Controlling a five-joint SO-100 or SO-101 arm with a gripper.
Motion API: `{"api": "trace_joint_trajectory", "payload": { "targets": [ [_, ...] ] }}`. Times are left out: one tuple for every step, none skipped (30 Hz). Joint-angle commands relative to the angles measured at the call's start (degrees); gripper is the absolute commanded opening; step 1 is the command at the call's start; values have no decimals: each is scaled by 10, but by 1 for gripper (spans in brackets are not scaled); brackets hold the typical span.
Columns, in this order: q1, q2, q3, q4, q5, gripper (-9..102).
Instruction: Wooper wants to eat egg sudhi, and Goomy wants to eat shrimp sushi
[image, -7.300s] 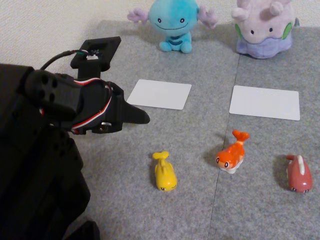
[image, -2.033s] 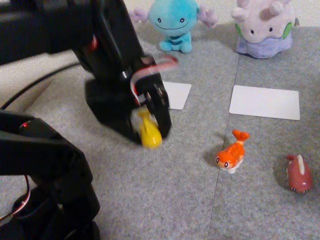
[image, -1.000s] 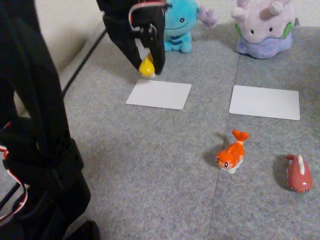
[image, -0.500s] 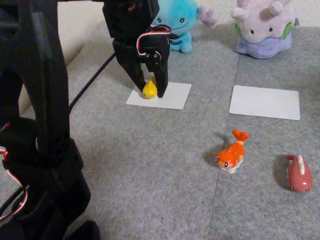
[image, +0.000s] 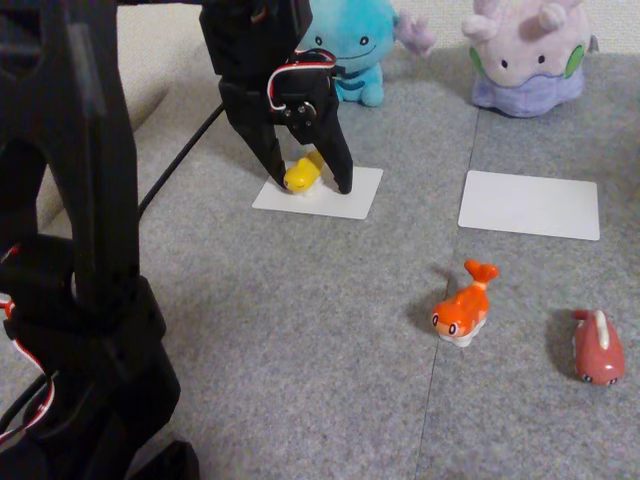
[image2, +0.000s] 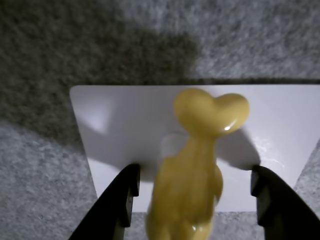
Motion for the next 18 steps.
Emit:
{"api": "trace_joint_trajectory", "payload": {
  "targets": [
    [0,47,-7,28,3,28],
    [-1,70,-7,39,4,28],
    [-1,98,-7,50,4,28],
    [-2,130,-7,62,4,28],
    [-2,164,-7,75,3,28],
    [-2,198,-7,87,-2,28],
    [-2,233,-7,101,-4,28],
    [-2,268,-7,113,-4,28],
    [-2,301,-7,124,-6,28],
    [-1,332,-7,134,-14,28],
    [-1,361,-7,147,-20,28],
    [2,388,-7,161,-25,28],
    [6,414,-7,176,-25,28],
    [10,440,-7,193,-31,28],
    [14,464,-6,210,-39,28],
    [25,487,-4,227,-45,28],
    [36,509,-3,243,-51,28],
    [48,530,-3,256,-59,28]
  ]
}}
